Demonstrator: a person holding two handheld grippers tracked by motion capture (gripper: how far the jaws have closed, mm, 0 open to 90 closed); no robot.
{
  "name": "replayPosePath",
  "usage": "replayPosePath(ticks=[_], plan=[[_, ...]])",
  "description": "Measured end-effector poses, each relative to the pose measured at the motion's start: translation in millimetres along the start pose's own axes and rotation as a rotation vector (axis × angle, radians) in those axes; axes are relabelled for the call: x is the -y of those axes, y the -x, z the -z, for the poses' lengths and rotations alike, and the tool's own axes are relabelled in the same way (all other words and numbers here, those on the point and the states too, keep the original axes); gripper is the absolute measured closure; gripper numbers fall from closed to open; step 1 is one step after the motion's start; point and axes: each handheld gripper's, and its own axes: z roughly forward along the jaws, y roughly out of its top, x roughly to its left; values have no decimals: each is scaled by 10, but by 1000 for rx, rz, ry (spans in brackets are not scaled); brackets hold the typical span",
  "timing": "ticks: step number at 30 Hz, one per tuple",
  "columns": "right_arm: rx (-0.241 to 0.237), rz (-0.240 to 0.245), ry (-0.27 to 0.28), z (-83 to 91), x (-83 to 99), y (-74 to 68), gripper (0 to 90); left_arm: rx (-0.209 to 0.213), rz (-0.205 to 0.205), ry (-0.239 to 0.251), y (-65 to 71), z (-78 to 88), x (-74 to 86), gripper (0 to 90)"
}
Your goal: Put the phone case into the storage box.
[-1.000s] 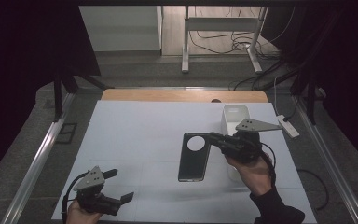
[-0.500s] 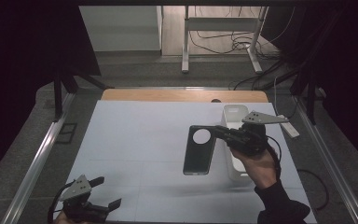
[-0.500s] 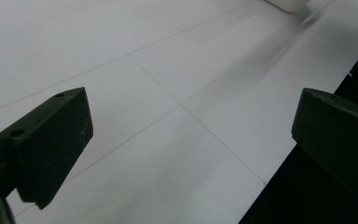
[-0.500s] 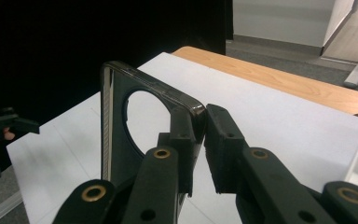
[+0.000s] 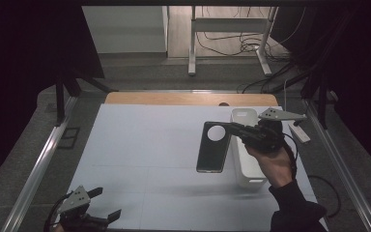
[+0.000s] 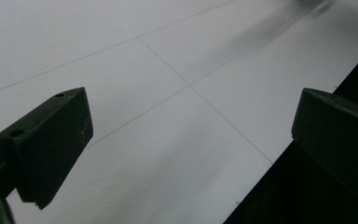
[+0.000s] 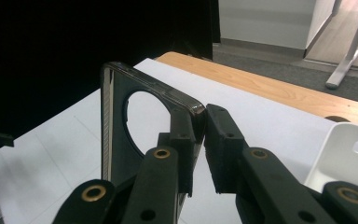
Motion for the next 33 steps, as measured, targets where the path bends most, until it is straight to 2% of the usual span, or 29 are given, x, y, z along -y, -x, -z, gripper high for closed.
replayPosePath(ticks=[8,24,33], plan=[[23,-5,12,18,-43,127,810,-3,4,13,4,24,15,0],[85,-4,40,90,-175,453,811,-6,5,4,4,20,14,0],[102,-11,55,124,-238,613,810,-4,10,2,0,17,14,0]])
